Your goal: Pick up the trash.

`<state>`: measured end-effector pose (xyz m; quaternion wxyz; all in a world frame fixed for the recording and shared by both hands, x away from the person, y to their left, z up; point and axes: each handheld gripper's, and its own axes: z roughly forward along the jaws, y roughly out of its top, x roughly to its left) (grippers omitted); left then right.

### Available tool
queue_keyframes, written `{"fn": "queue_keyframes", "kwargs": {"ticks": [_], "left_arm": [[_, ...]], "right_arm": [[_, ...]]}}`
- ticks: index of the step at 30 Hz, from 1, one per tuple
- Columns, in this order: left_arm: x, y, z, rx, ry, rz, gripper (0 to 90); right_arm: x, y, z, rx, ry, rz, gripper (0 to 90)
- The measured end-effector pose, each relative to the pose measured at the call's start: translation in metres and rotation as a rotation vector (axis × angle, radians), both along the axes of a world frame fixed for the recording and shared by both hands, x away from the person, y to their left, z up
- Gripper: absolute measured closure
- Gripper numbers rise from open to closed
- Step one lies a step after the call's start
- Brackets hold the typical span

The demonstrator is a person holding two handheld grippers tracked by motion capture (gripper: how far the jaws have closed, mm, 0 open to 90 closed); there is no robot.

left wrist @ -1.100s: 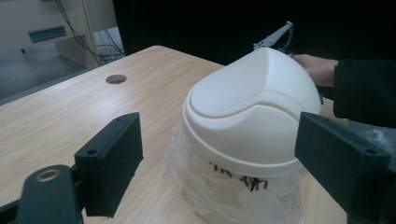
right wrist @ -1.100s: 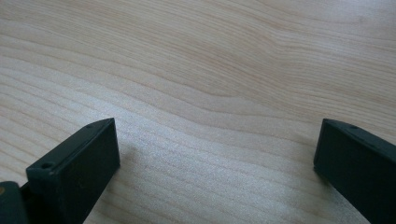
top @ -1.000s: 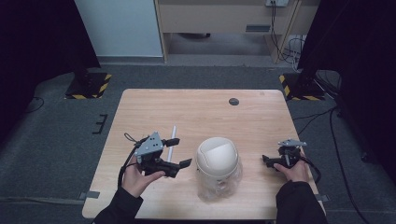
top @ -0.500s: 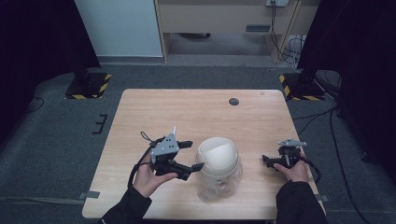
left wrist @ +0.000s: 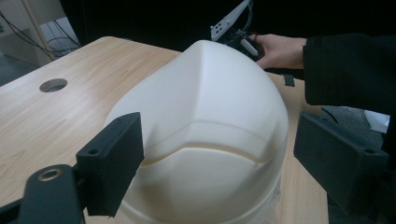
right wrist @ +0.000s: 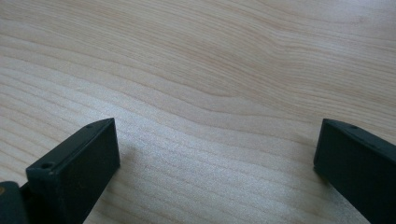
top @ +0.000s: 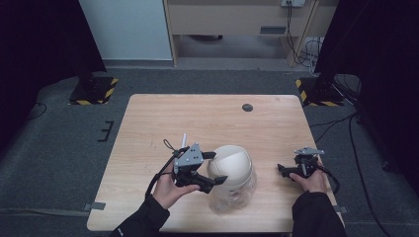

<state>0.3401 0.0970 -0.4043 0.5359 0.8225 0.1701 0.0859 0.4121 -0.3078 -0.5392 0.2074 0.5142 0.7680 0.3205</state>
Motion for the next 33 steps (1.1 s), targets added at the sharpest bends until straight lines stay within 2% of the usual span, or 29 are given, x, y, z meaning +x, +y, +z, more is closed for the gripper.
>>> {"fn": "queue_keyframes", "kwargs": {"ticks": [13,23,30,33], "left_arm": [[0.002,-0.008,-0.004,0.019,0.003,0.004,15.4],[0.003,-0.002,0.003,-0.02,-0.008,0.041,15.3],[0.007,0.009,0.009,-0.066,-0.02,0.097,15.5],[0.006,0.015,0.01,-0.065,-0.025,0.105,15.9]], "right_arm": [[0.0,0.0,0.0,0.0,0.0,0.0,0.6],[0.0,0.0,0.0,0.002,0.0,-0.002,0.6],[0.0,0.0,0.0,0.0,0.0,0.0,0.6],[0.0,0.0,0.0,0.0,0.0,0.001,0.6]]}}
